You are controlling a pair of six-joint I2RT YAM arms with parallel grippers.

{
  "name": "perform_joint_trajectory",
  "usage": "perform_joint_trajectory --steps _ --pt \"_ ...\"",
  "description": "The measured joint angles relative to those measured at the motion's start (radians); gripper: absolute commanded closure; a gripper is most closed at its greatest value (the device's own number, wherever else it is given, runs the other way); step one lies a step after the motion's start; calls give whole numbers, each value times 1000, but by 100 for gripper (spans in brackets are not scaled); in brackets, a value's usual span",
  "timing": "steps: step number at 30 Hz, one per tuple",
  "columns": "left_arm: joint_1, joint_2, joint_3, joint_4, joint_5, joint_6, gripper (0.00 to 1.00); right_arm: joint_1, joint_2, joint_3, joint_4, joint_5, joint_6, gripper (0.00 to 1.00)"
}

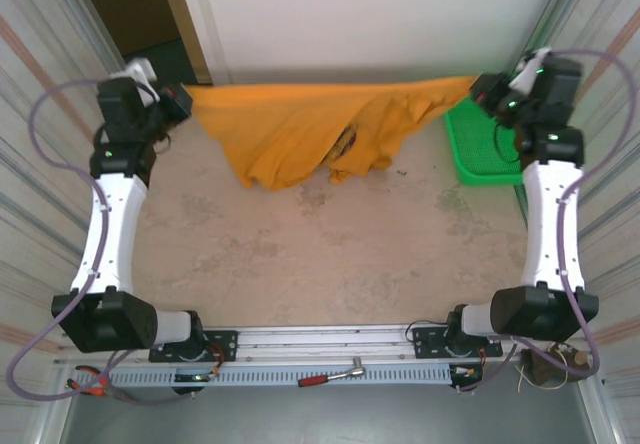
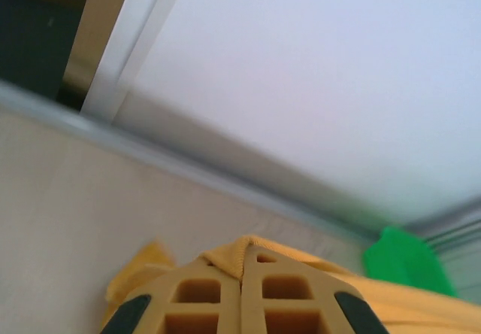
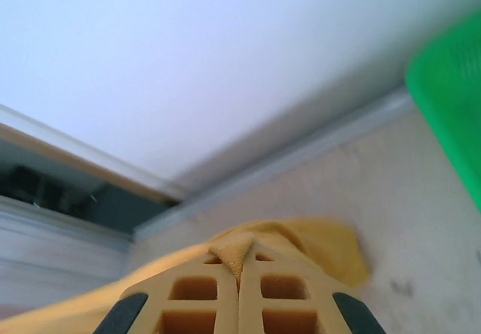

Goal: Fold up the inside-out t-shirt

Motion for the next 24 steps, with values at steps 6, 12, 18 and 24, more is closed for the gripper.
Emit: perform_joint_trajectory --steps 6,12,18,24 --pt "27 48 272 0 26 -72 100 -115 0 164 72 -170 129 100" --pt "27 21 346 1 61 -142 100 -200 -17 169 171 -304 291 100" --pt "32 -29 396 11 74 -198 100 -239 -50 287 223 -336 379 100" --pt "45 -37 450 28 96 -220 100 -177 -121 222 276 -327 379 100"
